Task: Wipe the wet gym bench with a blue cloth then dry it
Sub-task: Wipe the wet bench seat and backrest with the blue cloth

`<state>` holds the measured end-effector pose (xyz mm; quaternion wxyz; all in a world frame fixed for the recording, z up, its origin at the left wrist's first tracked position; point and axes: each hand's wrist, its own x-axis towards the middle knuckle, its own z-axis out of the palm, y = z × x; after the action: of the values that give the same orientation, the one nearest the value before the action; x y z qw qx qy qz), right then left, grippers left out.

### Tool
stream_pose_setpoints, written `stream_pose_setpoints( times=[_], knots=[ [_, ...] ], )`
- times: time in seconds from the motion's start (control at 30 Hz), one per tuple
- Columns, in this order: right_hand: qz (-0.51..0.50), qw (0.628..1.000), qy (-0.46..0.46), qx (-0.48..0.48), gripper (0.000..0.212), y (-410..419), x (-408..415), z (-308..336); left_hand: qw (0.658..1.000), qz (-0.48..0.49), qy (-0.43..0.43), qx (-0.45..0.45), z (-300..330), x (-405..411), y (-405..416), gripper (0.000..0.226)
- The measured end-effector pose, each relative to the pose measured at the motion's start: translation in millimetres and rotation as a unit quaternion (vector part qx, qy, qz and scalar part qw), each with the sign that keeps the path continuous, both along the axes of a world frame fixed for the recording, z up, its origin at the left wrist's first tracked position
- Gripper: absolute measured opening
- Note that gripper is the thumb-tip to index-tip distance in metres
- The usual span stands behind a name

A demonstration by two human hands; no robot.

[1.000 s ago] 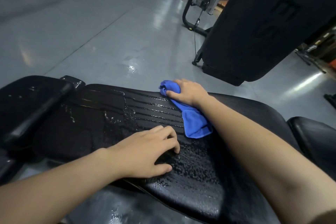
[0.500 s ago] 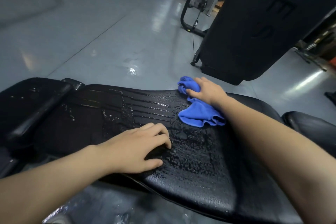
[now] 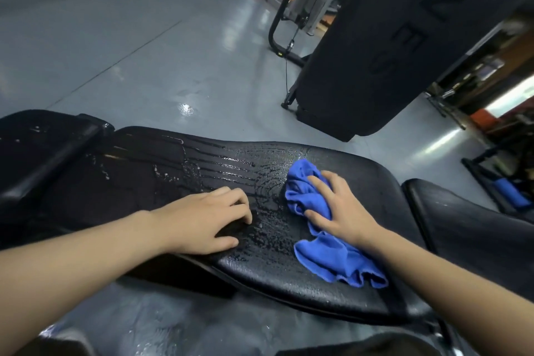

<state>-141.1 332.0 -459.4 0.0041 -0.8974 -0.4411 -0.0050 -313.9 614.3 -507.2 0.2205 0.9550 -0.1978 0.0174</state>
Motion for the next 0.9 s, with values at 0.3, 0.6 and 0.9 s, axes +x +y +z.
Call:
stream_pose_setpoints(
  times=[0.3,0.6,0.9],
  knots=[
    [0.112,0.993,0.015,-0.034,0.073,17.0,-89.0,-12.5,0.999,0.014,-0.002,0.032,-4.1,-10.2,11.5,0.037],
    [0.124,0.992,-0.013,-0.023,0.074,55.7,-12.6,-14.4,0.999,0.029,-0.011,0.017,-8.5,-8.9,11.5,0.034],
    [-0.035,0.999,0.011,-0.007,0.085,112.7,118.9,-16.2,1.000,0.026,-0.009,-0.015,-16.2,-4.6,16.0,0.031]
  ],
)
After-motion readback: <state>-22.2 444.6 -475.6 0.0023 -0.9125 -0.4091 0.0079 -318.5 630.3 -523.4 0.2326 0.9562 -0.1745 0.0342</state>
